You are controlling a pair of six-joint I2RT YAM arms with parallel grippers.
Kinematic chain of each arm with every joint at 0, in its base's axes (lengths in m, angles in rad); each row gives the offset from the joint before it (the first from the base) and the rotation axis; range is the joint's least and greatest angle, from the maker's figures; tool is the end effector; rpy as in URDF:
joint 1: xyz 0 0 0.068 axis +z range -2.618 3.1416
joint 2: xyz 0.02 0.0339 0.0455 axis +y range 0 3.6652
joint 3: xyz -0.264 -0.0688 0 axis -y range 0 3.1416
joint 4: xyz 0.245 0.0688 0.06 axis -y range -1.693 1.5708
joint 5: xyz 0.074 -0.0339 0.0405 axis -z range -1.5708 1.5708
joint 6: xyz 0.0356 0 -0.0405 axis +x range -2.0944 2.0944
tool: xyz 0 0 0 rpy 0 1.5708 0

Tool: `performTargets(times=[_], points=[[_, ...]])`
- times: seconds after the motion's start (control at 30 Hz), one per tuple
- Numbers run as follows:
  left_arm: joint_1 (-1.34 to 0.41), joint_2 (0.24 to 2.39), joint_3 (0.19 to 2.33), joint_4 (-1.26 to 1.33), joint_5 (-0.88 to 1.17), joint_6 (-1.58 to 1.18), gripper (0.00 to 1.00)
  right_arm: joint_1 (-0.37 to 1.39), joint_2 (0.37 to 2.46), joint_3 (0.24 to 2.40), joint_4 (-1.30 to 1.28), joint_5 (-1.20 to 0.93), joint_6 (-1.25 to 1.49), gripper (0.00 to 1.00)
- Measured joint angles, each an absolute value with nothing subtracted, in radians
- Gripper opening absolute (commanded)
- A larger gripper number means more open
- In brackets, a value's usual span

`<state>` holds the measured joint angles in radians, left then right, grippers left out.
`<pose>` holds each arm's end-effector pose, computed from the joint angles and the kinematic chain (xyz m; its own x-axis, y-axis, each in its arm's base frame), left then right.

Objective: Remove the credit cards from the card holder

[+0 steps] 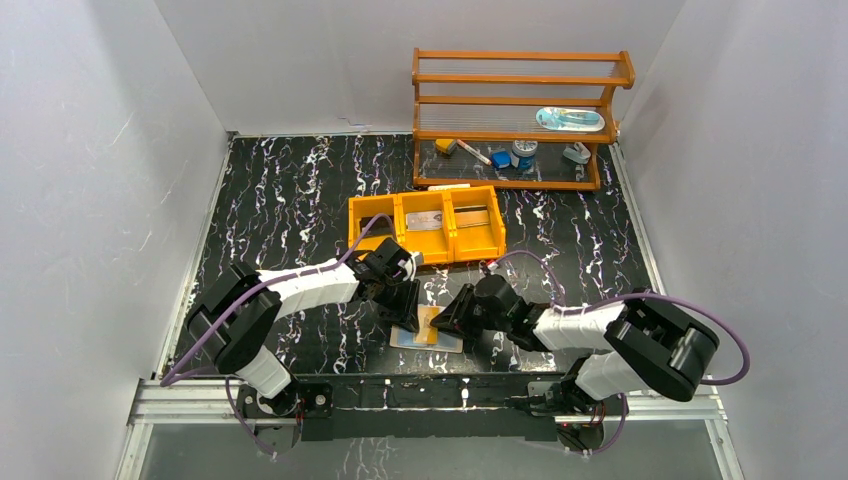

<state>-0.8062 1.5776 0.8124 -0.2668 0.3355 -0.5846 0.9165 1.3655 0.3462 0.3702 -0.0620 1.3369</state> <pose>0.1959 -0.2212 0.1587 -0.9361 0.2231 -0.2719 0.3379 0.7853 -0.5188 0.1400 0.1862 0.1285 -0.8849 0.4416 -0.1482 0.1674 0.5983 0.7836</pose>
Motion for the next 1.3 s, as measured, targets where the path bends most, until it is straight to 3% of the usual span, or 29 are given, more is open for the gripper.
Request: performTargets(times=[0.5, 0.83, 1.3], points=[[-0.806, 1.578, 0.812, -0.268, 0.333, -0.585, 0.22, 0.911, 1.44, 0.248, 0.657, -0.117, 1.353, 0.29], [-0.806, 1.578, 0.812, -0.268, 0.333, -0.585, 0.22, 0.911, 1.46, 0.248, 0.684, -0.142, 1.332, 0.03], [-0.807, 1.573, 0.812, -0.27, 0.322, -0.587, 0.2, 0.913, 1.23, 0.252, 0.418, -0.053, 1.31, 0.0]])
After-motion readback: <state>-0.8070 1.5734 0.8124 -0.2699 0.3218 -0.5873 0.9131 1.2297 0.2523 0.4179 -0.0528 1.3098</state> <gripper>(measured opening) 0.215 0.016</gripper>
